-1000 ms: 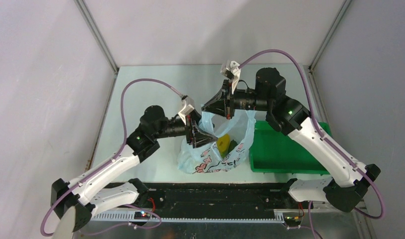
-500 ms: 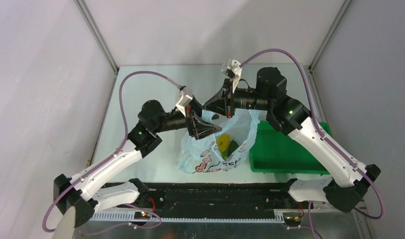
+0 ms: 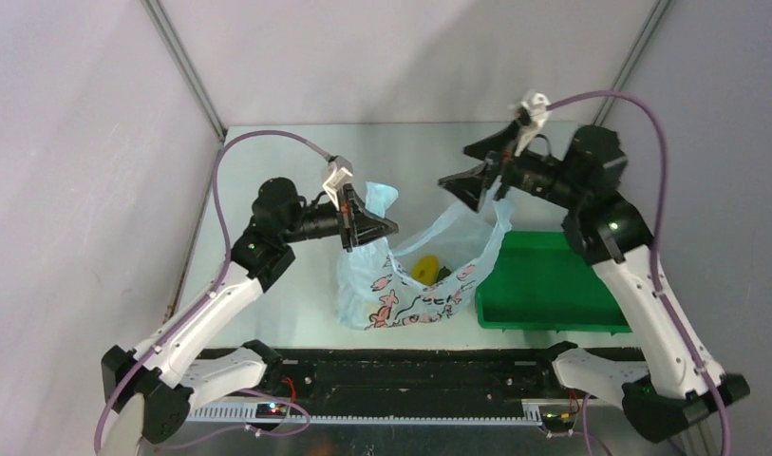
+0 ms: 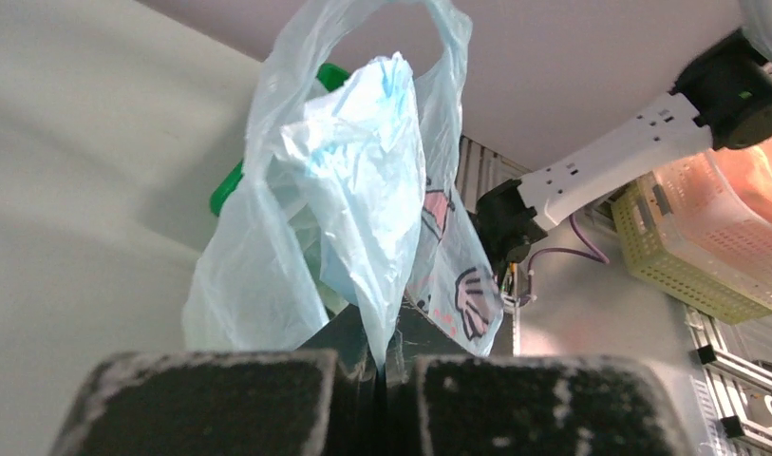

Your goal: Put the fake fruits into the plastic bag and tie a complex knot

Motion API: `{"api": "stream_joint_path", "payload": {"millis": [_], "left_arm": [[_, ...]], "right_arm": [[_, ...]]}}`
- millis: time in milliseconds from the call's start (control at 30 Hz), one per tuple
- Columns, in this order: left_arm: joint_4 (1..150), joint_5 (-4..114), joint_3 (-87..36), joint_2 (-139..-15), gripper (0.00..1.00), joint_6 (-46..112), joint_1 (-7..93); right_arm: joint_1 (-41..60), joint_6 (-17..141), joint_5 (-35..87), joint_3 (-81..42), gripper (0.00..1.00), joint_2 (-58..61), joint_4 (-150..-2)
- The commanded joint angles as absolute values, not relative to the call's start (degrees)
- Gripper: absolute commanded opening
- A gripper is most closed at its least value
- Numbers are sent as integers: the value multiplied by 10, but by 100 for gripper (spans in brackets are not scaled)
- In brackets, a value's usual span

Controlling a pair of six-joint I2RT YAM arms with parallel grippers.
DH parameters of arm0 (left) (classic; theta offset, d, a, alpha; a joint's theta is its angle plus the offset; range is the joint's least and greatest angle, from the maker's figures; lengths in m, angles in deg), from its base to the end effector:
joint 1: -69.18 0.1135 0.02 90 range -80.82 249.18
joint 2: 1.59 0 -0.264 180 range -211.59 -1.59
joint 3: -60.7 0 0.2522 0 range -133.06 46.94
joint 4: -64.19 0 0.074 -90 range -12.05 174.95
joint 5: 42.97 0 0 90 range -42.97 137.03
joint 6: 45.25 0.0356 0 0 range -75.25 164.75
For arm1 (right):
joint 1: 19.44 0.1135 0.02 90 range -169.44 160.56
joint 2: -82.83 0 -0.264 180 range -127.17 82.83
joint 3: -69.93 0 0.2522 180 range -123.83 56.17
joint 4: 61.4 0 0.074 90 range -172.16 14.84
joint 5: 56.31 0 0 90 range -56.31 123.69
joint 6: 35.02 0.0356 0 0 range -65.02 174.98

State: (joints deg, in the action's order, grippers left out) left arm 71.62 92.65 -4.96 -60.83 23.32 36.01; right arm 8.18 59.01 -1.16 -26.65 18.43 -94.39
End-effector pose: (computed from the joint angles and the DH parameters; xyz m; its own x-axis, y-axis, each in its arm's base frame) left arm 0.1824 -0.1496 0.3668 -0.3721 -0.0621 -0.9261 0.9076 0.1845 -0.3770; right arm 0.1878 0.1212 0.4844 -0.0748 0.0259 -0.9969 -0.8836 0.4616 0.0783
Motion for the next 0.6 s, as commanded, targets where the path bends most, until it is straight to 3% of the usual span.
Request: {"api": "stream_joint_path", "payload": {"millis": [0,133,367,567], "left_arm": [[762,995,-79,-600,0,267,400],[784,1011,-81,-595,0,293,416],[795,1012,-69,-585,0,311,419],[787,1017,-61,-583,0,308,419]], "right_arm": [[-5,620,-42,-237,99,246,-949],[-68,610,-96,-207,99,276,-1012],[-116,605,-71,-166,98,308,-1064],[-123,611,-114,-148,82,293,-1049]]}}
